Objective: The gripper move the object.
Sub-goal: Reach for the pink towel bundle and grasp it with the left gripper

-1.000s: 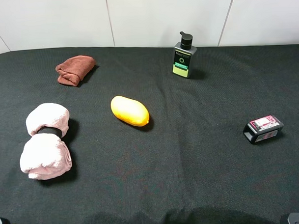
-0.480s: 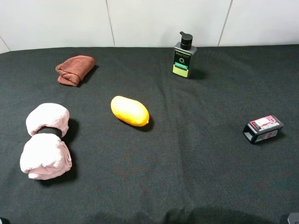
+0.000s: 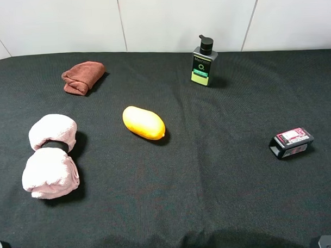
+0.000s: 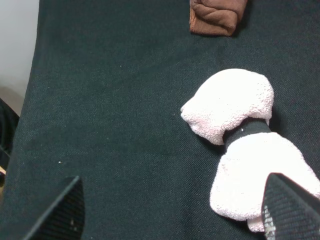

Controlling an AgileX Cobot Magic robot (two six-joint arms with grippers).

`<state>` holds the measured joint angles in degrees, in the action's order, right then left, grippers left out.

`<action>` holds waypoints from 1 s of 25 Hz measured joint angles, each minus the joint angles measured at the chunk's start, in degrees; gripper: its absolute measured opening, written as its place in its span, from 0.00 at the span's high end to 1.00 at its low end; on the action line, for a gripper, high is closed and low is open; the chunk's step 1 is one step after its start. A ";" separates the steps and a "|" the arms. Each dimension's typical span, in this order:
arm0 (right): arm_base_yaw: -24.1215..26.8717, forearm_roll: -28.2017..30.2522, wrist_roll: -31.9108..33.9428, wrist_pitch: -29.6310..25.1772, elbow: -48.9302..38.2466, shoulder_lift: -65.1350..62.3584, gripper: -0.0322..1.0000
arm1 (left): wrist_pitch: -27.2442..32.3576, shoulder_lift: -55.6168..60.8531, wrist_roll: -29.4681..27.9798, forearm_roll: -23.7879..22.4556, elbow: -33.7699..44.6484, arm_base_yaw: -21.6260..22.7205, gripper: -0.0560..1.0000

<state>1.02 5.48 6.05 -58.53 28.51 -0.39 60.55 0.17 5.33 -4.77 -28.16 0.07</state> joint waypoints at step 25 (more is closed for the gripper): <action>0.00 0.00 0.00 0.00 0.00 0.00 0.36 | 0.00 0.00 0.00 -0.13 0.00 0.00 0.23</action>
<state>1.02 5.48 6.05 -58.53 28.51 -0.39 60.55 0.17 5.33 -4.90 -28.16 0.07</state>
